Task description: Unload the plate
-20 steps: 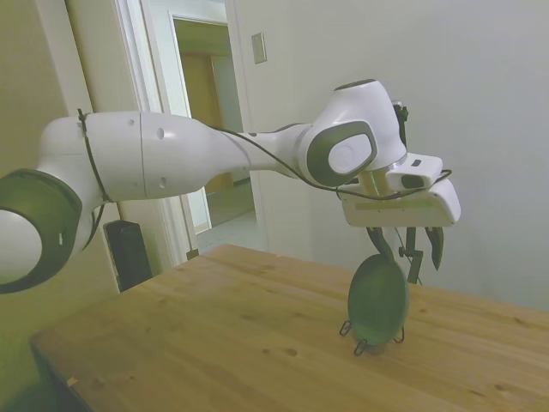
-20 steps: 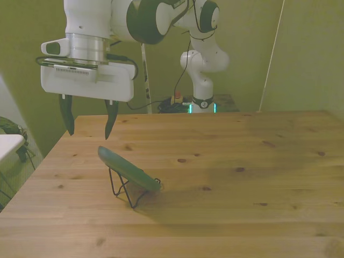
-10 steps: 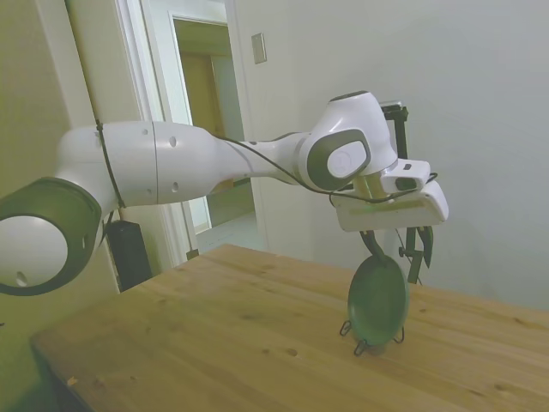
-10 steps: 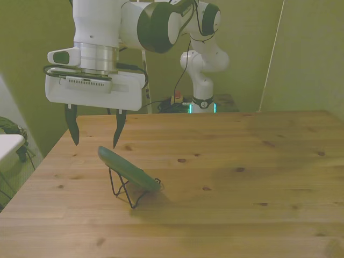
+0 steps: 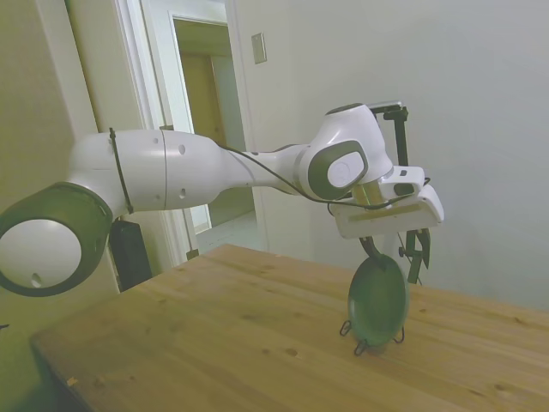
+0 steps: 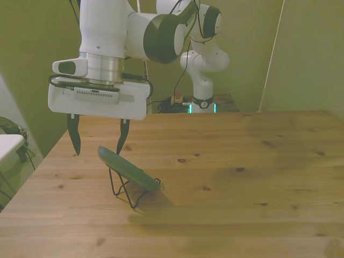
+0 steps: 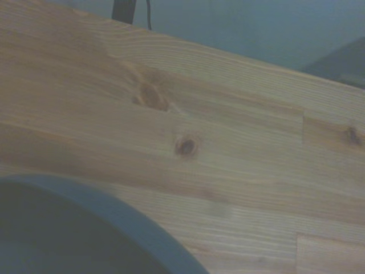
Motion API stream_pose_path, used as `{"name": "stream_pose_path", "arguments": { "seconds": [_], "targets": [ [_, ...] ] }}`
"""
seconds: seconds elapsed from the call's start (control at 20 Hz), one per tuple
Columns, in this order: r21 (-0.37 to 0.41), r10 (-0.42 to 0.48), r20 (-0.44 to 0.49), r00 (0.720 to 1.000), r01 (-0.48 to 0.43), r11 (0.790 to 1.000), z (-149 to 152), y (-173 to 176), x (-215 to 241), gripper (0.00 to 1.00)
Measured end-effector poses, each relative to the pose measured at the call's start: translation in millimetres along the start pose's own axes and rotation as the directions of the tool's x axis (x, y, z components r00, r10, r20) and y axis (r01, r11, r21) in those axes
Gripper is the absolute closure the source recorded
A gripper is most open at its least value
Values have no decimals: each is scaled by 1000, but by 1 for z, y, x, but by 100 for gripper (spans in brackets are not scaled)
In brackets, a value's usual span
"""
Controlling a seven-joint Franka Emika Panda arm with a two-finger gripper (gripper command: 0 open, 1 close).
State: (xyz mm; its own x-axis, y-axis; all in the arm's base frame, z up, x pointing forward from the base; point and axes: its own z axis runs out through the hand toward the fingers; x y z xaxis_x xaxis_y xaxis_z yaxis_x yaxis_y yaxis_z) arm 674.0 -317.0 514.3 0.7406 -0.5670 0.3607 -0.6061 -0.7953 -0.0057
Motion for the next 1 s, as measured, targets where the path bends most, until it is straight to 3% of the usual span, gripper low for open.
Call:
{"name": "stream_pose_path", "arguments": {
  "seconds": [1.0],
  "targets": [
    [7, -28, -9, 1000, 28, 1000, 5, -4, -4, 100]
  ]
}}
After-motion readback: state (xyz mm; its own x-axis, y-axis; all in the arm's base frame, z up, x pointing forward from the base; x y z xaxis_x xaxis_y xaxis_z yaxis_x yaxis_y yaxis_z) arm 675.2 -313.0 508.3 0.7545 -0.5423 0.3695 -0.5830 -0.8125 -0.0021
